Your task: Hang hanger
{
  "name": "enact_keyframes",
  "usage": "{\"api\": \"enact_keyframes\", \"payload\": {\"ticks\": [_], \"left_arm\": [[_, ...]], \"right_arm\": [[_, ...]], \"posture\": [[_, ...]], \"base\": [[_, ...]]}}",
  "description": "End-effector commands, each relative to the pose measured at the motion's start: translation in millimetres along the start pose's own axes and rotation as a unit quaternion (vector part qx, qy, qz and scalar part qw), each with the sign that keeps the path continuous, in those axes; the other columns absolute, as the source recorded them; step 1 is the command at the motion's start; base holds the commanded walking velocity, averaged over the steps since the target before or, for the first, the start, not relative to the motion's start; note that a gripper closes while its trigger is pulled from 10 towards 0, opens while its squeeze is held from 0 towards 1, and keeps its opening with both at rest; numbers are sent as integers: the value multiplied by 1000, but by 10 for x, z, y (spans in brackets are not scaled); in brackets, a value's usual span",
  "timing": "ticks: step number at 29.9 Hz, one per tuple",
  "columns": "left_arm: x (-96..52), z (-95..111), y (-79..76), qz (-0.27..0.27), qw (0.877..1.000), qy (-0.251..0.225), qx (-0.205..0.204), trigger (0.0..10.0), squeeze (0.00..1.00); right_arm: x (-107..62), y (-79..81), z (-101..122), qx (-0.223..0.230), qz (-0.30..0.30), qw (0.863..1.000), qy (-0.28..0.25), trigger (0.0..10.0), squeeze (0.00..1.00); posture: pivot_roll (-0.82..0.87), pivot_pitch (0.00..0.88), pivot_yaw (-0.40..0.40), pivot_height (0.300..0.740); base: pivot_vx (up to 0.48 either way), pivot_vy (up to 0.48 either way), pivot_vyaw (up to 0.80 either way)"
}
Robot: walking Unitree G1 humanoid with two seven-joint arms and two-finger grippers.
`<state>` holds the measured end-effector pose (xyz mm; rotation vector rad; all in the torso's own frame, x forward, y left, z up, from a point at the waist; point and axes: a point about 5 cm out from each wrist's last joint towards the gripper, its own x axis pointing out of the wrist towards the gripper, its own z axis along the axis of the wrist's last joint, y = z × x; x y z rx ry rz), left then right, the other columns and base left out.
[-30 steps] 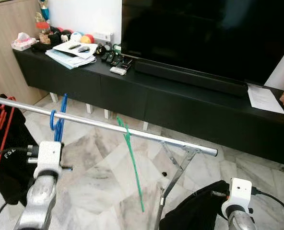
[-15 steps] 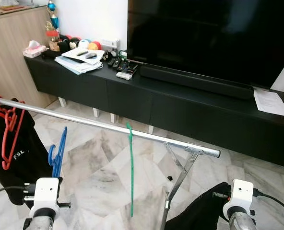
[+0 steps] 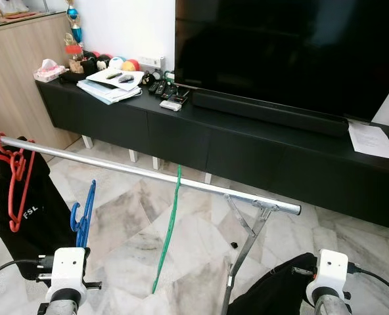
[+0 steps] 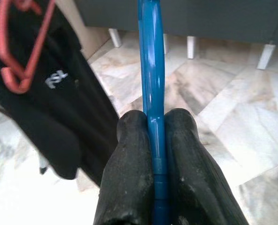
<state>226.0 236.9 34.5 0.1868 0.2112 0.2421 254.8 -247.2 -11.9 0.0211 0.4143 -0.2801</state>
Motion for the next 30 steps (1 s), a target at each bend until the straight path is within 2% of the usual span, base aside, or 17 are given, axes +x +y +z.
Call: {"api": "enact_keyframes", "payload": {"ticks": [1,15,30], "left_arm": [[-4,19,7,-2,1000,0,-3,10000,0],[-7,17,-32,-11,1000,2,-5,10000,0],[-16,18,-41,-17,1000,4,-8,10000,0]], "right_arm": [[17,-12,60,5,-5,1000,-15,10000,0],[1,-18,25,-9,-4,1000,-9,10000,0],[5,-121,11,-6,-58,998,6,10000,0]], "posture": [[89,0,-23,740],[94,0,-25,740],[97,0,-26,740]], "base": [[0,255,0],[0,252,0],[0,250,0]]}}
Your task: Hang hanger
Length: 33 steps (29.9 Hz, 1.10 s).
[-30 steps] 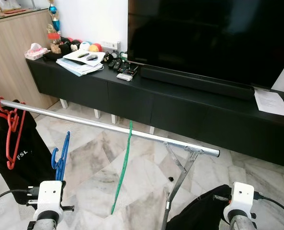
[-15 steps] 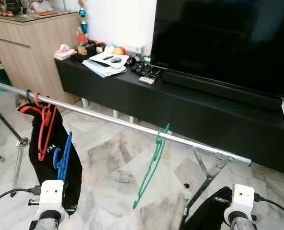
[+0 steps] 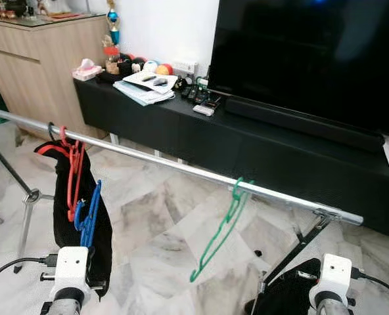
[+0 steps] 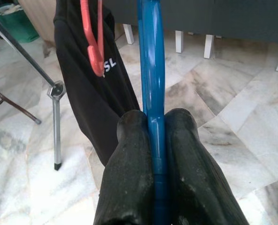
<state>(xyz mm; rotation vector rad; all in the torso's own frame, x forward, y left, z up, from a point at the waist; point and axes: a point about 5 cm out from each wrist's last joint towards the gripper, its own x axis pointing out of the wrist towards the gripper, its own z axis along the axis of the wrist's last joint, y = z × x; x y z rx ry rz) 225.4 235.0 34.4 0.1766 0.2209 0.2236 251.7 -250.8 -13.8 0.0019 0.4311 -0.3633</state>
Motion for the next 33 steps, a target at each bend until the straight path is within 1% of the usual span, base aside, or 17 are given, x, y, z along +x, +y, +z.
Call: {"api": "enact_keyframes", "payload": {"ticks": [1,19,33], "left_arm": [[-9,15,-25,-7,1000,0,-5,10000,0],[-23,16,-16,0,1000,1,-12,10000,0],[-47,15,11,2,1000,1,-15,10000,0]], "right_arm": [[23,-89,39,-2,-19,1000,-1,10000,0],[60,-96,139,8,-25,1000,-16,10000,0],[61,-90,138,10,-29,999,-15,10000,0]], "posture": [[97,0,-25,740],[100,0,-30,740],[104,0,-30,740]], "base": [[0,251,0],[0,253,0],[0,255,0]]}}
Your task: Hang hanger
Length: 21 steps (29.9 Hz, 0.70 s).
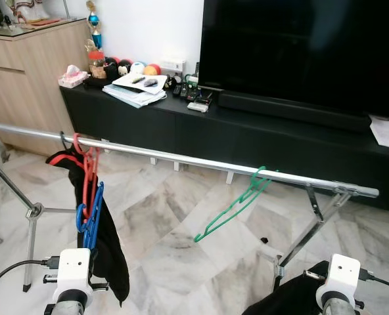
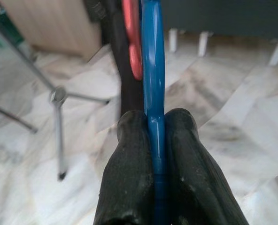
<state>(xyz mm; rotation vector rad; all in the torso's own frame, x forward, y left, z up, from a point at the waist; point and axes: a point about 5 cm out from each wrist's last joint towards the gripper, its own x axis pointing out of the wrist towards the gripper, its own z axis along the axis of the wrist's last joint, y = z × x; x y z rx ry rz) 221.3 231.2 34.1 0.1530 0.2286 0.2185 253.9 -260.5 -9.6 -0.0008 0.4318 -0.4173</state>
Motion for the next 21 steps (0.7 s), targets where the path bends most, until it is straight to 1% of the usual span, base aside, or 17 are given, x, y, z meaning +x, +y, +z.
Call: {"api": "enact_keyframes", "payload": {"ticks": [1,21], "left_arm": [[-2,22,41,6,1000,-4,-5,10000,0],[-16,48,35,-5,1000,-11,-10,10000,0]], "right_arm": [[26,-1,79,5,-3,1000,-14,10000,0],[29,-11,81,10,-12,1000,-13,10000,0]], "posture": [[107,0,-31,740],[110,0,-31,740]], "base": [[0,255,0],[0,253,0]]}}
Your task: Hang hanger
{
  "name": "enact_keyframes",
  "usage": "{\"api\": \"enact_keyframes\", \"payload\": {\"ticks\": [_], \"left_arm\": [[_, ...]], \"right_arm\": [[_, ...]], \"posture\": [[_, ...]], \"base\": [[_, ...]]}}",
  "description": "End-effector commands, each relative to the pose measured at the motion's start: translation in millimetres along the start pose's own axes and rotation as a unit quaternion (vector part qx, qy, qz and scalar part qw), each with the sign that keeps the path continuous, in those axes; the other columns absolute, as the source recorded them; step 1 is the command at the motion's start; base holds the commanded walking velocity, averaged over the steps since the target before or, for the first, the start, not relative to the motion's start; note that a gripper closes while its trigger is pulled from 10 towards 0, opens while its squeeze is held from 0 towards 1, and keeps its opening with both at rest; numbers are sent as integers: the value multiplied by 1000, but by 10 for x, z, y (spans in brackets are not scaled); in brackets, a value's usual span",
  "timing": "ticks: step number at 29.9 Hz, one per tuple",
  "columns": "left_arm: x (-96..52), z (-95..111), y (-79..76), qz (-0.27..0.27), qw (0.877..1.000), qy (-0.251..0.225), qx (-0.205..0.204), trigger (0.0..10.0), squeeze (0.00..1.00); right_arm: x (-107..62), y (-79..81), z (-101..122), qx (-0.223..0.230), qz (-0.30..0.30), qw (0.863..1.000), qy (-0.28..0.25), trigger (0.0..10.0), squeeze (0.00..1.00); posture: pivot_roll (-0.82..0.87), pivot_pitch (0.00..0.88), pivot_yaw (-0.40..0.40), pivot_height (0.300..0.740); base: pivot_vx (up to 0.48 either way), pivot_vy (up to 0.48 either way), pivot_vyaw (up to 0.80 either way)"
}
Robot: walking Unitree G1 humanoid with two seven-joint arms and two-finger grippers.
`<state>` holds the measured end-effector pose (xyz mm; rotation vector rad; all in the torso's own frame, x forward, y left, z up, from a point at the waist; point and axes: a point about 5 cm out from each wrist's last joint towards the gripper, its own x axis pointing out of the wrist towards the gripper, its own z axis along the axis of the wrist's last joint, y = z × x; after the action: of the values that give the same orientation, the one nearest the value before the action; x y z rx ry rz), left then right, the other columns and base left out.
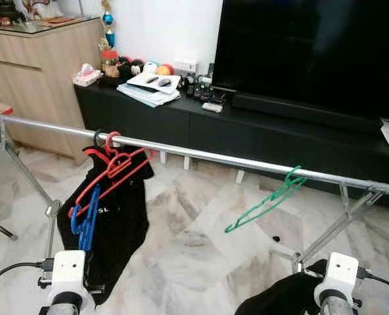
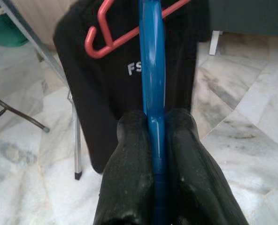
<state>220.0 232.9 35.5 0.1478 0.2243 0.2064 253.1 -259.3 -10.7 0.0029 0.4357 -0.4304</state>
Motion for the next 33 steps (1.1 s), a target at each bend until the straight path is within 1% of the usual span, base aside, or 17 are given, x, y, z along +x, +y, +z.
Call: {"api": "enact_keyframes", "payload": {"ticks": [1,4,5,8,33], "left_arm": [[-3,40,14,1,1000,-9,-7,10000,0],[-5,42,12,1,1000,-9,-8,10000,0],[-6,44,7,-1,1000,-10,-9,10000,0],[-7,44,5,-1,1000,-11,-10,10000,0],[-23,50,5,-5,1000,-12,-10,10000,0]], "right_arm": [[35,-19,96,7,-5,1000,-16,10000,0],[38,-21,105,8,-6,1000,-17,10000,0],[42,-36,137,14,-12,999,-28,10000,0],[46,-51,159,17,-18,999,-35,10000,0],[48,-28,153,20,-20,999,-30,10000,0]], "posture": [[110,0,-31,740],[110,0,-32,740],[112,0,-34,740],[112,0,-34,740],[120,0,-36,740]], "base": [[0,262,0],[0,274,0],[0,296,0],[0,306,0],[-245,307,0]]}}
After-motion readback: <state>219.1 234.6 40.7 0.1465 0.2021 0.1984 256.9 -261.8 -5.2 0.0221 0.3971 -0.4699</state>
